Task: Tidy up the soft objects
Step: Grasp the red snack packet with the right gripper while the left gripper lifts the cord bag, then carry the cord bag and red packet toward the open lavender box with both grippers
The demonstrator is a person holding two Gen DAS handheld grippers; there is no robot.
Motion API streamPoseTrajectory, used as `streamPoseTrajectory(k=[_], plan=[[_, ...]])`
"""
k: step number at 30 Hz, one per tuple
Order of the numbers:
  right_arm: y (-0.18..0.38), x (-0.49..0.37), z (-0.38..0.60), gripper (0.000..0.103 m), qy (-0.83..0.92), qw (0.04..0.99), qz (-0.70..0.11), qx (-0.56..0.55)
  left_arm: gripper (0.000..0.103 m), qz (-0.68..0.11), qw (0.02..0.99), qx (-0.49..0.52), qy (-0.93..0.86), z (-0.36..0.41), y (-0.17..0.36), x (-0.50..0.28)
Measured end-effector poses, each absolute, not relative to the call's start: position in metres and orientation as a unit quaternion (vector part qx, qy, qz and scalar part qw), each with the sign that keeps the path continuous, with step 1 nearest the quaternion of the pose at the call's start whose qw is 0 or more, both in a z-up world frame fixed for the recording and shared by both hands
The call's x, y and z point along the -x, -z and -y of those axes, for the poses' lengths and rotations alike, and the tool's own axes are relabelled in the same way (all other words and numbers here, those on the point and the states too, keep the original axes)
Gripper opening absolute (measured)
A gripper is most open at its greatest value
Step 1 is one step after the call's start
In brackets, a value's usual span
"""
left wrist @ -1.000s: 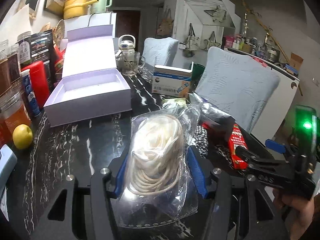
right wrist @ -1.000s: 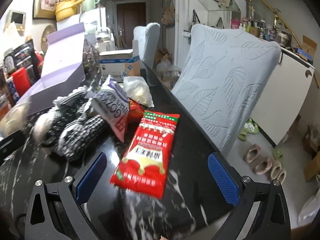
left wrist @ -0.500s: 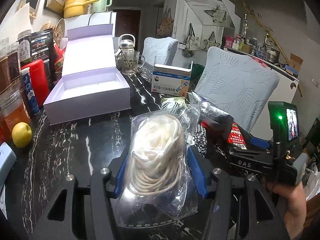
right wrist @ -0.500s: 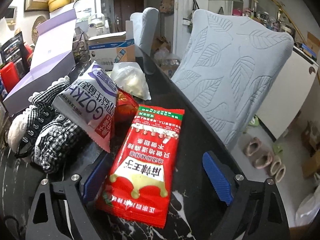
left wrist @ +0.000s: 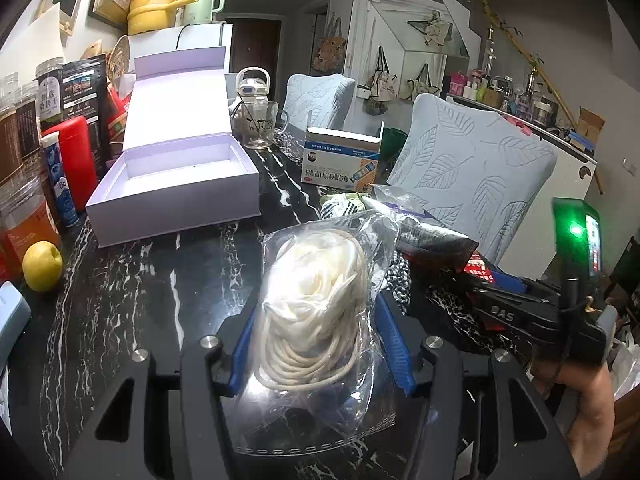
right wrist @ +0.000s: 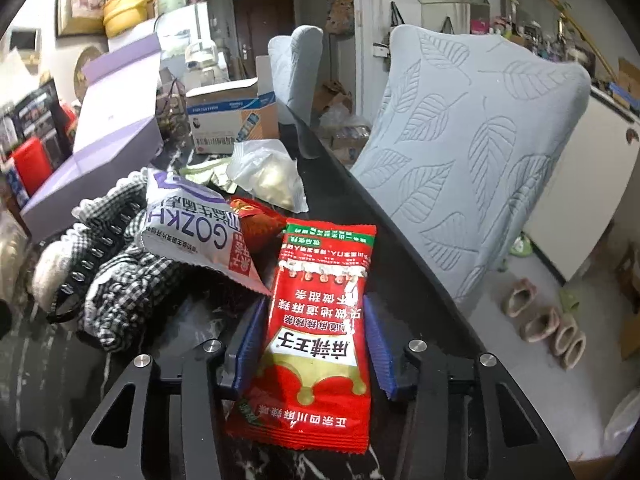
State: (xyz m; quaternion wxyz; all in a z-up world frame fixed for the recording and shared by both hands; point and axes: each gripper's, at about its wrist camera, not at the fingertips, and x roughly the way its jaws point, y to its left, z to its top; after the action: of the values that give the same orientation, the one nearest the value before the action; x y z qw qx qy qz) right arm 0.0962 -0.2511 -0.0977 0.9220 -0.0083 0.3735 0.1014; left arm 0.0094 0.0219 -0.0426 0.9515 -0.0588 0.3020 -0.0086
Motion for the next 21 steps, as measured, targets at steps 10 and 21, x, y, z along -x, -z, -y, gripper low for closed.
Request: streamPoseTrajectory(k=[10, 21], plan=[[0.072, -0.059, 0.26, 0.047, -0.108, 0.936, -0.335, 0.008, 0.055, -0.29, 0.955, 0.061, 0.018, -0.022, 0.036, 0.0], [0.03, -0.008, 0.246, 0.047, -0.165, 0.946, -0.279, 0.028, 0.055, -0.244, 0.968, 0.054, 0.011, -0.034, 0.001, 0.032]])
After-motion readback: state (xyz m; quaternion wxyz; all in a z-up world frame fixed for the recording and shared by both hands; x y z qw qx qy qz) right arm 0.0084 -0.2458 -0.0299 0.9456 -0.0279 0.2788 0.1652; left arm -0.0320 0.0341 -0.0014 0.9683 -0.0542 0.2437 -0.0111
